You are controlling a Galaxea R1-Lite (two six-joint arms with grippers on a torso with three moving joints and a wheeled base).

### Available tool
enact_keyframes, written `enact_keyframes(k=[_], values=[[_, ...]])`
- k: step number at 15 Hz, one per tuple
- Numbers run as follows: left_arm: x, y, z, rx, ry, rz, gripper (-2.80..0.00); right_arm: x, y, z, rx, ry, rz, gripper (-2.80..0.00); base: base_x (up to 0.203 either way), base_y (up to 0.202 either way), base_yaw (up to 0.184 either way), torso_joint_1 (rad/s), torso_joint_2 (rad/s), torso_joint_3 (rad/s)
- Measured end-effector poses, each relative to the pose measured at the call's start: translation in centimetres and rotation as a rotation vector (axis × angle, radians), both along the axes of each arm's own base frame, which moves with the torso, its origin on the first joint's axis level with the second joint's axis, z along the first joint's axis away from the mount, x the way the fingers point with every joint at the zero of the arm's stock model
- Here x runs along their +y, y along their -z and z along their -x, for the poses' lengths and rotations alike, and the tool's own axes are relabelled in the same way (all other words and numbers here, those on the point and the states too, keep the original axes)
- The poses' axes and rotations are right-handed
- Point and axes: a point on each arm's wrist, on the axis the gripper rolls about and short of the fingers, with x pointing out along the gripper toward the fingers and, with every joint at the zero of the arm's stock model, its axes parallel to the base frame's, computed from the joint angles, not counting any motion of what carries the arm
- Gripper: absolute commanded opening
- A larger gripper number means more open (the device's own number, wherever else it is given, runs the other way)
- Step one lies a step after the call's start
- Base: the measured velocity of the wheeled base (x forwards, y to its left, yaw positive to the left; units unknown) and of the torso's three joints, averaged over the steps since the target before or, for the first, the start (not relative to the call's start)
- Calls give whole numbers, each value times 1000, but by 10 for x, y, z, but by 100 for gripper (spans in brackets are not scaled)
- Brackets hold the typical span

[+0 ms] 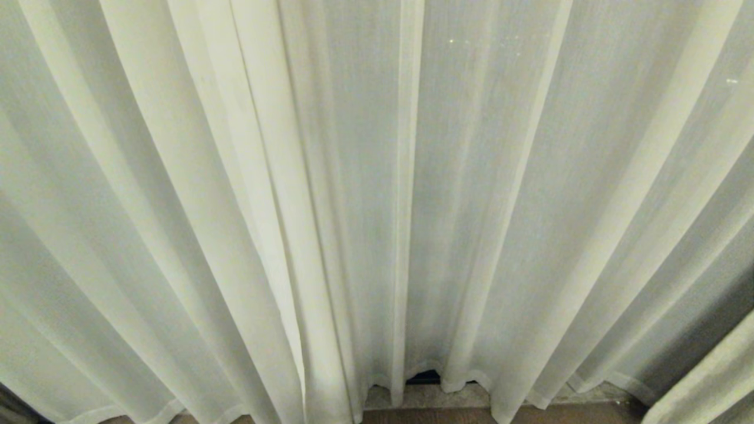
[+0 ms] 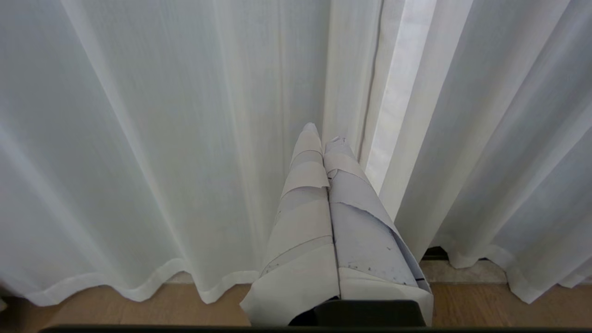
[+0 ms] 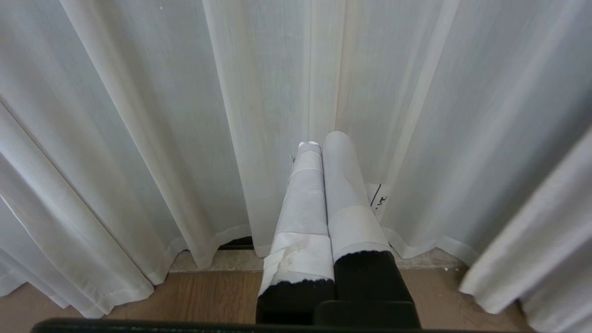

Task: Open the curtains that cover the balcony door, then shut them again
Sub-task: Pull the outer curtains open on both sides

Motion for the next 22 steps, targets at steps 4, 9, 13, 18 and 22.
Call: enact_keyframes(k=[4,9,13,18,22], values=[[0,0,0,0,0,-1,-280,0,0,0,0,0,0,-280,0,0,0,0,0,0],[0,0,0,0,-1,1,-280,0,0,0,0,0,0,-280,0,0,0,0,0,0],[0,0,0,0,-1,0,-280,0,0,0,0,0,0,-280,0,0,0,0,0,0],[0,0,0,0,0,1,-280,0,0,0,0,-1,-1,-280,0,0,0,0,0,0],[0,-1,0,-8,0,-16,-280,0,0,0,0,-1,-1,-280,0,0,0,0,0,0]])
